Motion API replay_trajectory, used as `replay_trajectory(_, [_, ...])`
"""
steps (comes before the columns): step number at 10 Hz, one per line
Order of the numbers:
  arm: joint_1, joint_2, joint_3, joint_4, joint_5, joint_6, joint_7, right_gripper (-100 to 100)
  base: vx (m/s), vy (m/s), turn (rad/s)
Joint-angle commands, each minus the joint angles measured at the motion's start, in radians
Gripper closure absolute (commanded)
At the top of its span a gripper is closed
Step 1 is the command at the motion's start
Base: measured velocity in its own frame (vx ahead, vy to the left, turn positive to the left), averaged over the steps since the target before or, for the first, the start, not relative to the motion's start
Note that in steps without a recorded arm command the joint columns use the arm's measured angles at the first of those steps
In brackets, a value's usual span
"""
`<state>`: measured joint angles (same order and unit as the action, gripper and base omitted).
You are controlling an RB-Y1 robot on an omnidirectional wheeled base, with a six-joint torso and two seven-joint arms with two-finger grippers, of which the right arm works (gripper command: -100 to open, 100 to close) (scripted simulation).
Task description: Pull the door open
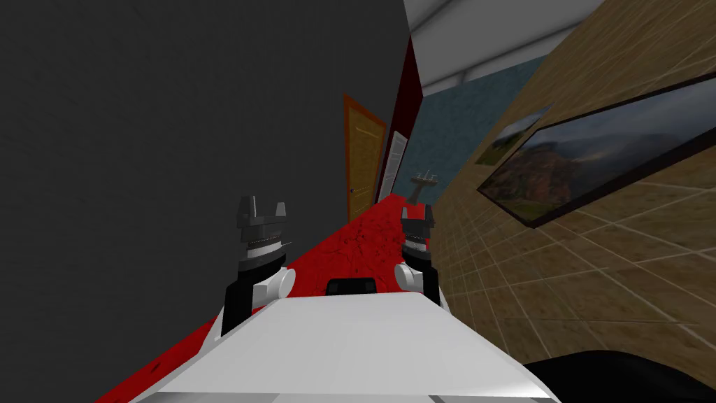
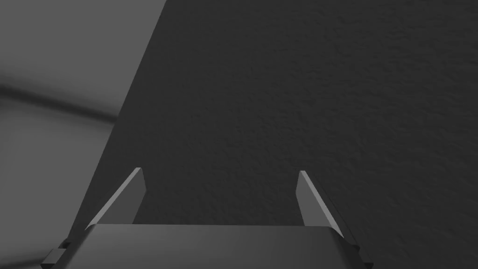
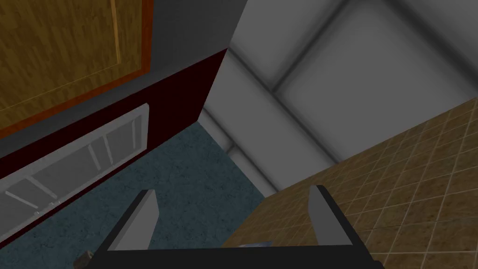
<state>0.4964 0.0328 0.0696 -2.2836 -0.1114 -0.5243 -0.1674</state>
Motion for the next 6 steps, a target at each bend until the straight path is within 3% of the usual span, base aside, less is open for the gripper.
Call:
replay_trajectory(1, [-0.004,-0.009,-0.004,0.018,-0.011,-0.005,-0.012,-100,0.048,-0.018,0.252])
replay_trajectory(5, [-0.018,-0.038,-0.017,0.084,-0.054,-0.023,-0.058,-100,0.103,-0.063,0.275])
replay_trajectory(6, [-0.022,-0.046,-0.021,0.106,-0.068,-0.029,-0.074,-100,0.130,-0.093,0.432])
